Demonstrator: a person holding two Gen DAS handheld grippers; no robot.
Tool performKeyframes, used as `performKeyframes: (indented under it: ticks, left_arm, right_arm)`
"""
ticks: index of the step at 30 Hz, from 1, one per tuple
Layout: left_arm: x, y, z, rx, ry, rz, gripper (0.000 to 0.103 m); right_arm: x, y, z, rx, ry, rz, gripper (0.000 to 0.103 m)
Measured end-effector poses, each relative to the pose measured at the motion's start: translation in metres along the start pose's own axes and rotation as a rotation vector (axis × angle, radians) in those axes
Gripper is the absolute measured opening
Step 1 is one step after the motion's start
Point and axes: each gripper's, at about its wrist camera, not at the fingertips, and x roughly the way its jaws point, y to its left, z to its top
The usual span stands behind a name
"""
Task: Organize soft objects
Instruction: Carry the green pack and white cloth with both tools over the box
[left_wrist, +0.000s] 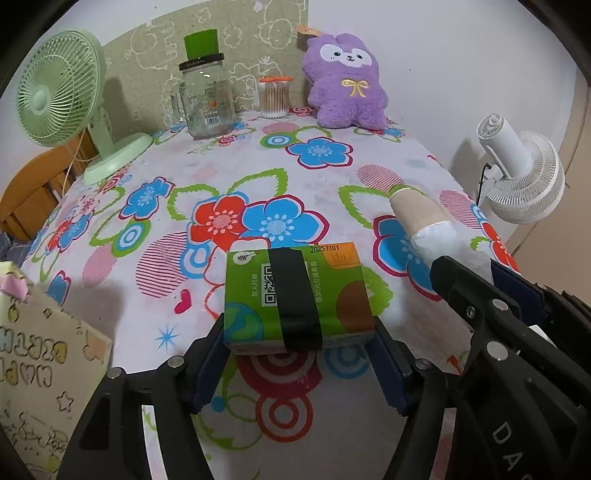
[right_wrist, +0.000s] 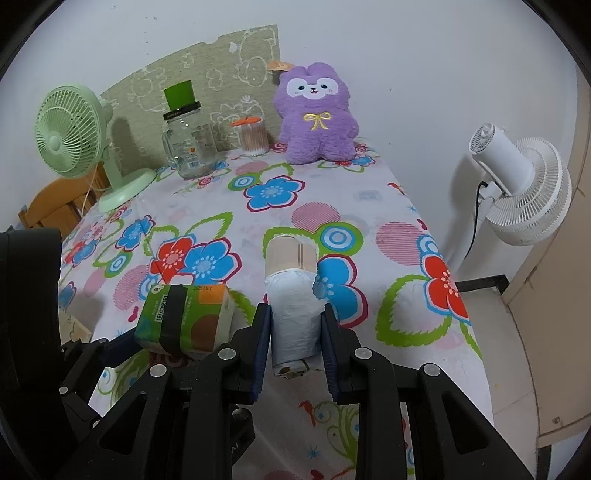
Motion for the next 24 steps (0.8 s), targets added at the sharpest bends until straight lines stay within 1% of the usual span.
performKeyframes:
  ticks: [7,12,17,24]
  left_arm:
    - [-0.025,0.003,-0.008,0.000,-0.029,-0.013,0.072]
    - [-0.046,0.006,-0.018,0.006,-0.050,-0.025,0.072]
    - [-0.064,0.009,-0.028,0.036,-0.045,-0.021,0.072]
    - [-0.089,0.015,-0.045,0.066,-0.080,-0.009,0.072]
  right_arm:
    - [-0.023,0.007,-0.005,-0.007,-0.022,0.007,0.030]
    - [-0.047,0.017,-0.011,-0.027,-0.044,-0.003,0.030]
    - [-0.072,0.026,-0.019,-0.052,-0.073,-0.024,0.029]
    - [-0.095,0.038,-0.032,-0.057,-0.077,-0.029,0.029]
